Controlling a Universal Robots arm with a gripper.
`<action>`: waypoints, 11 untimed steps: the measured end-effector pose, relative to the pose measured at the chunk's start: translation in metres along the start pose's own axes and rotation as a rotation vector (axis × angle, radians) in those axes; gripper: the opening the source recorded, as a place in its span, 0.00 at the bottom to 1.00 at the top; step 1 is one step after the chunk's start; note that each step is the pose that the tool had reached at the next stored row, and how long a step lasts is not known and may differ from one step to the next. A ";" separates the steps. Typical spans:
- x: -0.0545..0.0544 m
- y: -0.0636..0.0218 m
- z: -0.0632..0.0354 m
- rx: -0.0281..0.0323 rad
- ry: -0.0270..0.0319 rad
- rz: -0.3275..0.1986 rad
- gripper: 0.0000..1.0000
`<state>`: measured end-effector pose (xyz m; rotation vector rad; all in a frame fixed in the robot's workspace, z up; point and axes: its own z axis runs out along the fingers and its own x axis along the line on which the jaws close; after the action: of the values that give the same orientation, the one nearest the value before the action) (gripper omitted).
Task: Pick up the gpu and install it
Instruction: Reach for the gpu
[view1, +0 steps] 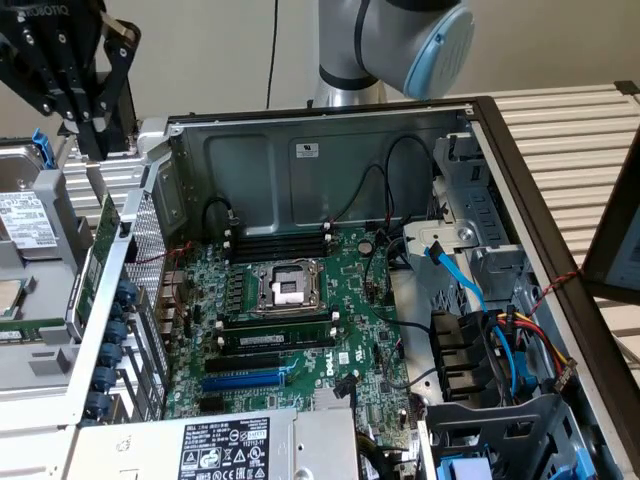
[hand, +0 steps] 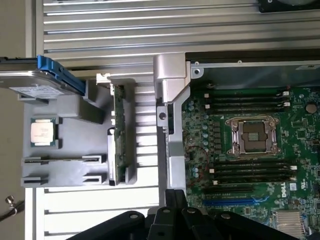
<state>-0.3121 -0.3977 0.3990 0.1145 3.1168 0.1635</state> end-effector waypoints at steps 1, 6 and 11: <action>0.004 -0.0003 0.0000 -0.0057 0.0003 0.000 0.11; 0.027 -0.0018 0.0002 -0.0174 0.0015 0.000 0.11; 0.050 -0.0032 0.0007 -0.0221 0.0030 0.001 0.11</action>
<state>-0.3620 -0.3971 0.3973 0.1150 3.1169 0.1983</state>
